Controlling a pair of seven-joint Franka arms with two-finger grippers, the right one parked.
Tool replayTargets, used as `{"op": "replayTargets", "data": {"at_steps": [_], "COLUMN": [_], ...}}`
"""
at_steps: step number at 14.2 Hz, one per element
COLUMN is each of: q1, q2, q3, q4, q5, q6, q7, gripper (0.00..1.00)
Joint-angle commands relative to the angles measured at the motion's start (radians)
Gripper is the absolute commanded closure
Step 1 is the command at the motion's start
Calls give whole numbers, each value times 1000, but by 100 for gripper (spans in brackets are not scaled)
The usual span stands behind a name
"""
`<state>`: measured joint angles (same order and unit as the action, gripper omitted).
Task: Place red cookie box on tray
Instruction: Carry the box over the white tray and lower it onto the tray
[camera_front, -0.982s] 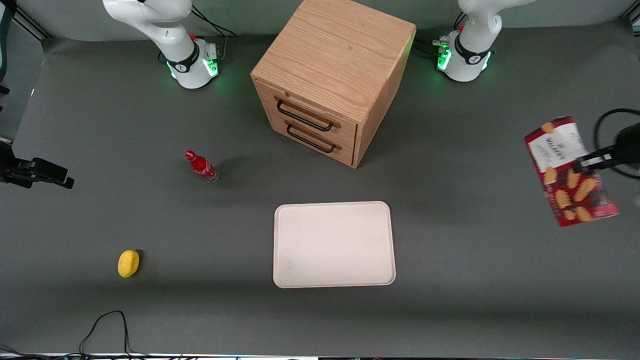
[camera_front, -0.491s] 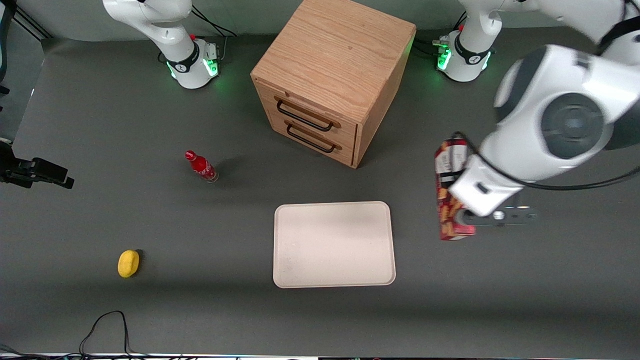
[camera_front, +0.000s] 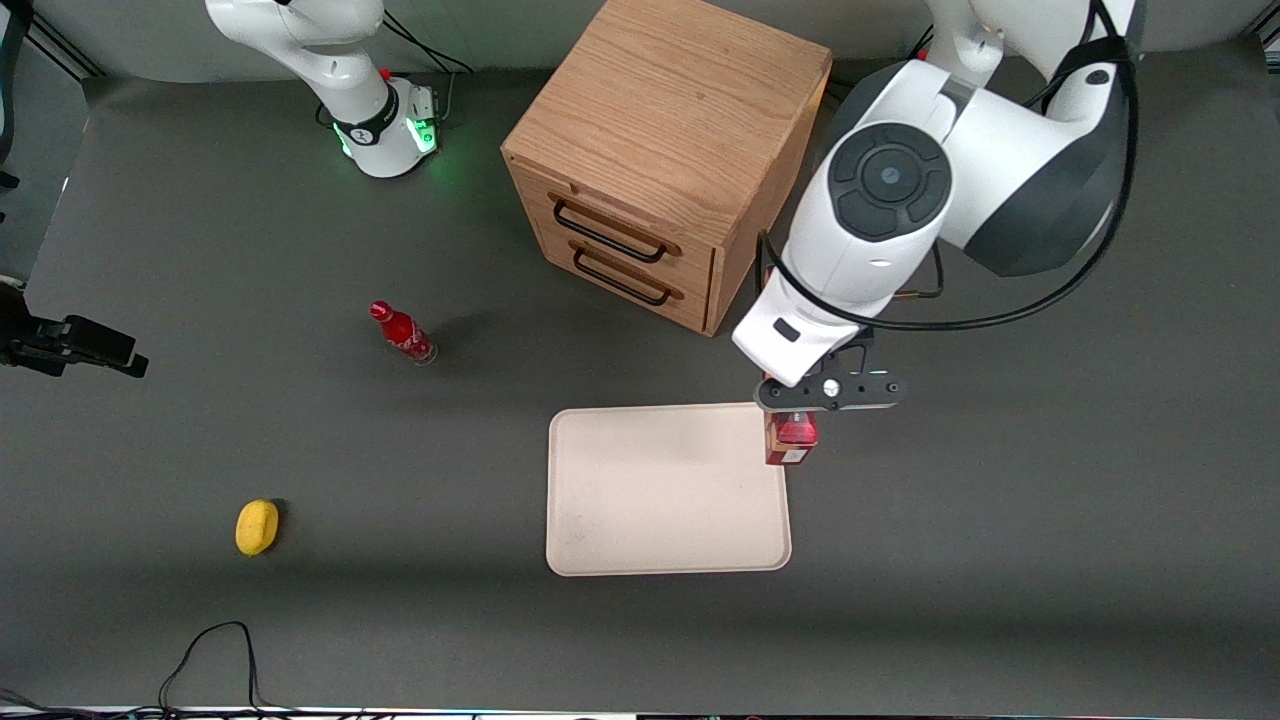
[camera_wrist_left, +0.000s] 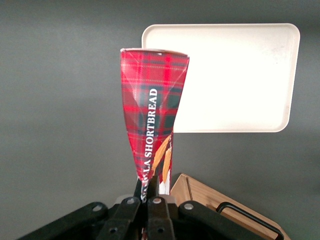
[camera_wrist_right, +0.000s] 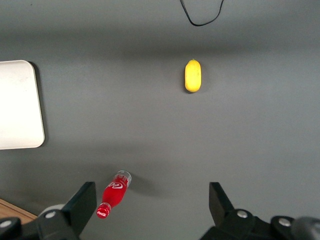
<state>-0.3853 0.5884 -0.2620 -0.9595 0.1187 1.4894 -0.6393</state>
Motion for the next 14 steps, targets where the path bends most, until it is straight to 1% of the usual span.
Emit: {"op": "replayTargets", "data": {"at_steps": [1,4,8,11,14], "q1": [0,2,2,0,-3], "q2": [85,165,255,323,346], "q3": [15,52,70,70,72], "q4": [38,2,-80,-82,-84], "q5": [18,19,38,67,73], "q6": [78,210,388,451,463], "q7": [-14,-5,-2,-2,-2], "gripper": [100,100,100,100,100]}}
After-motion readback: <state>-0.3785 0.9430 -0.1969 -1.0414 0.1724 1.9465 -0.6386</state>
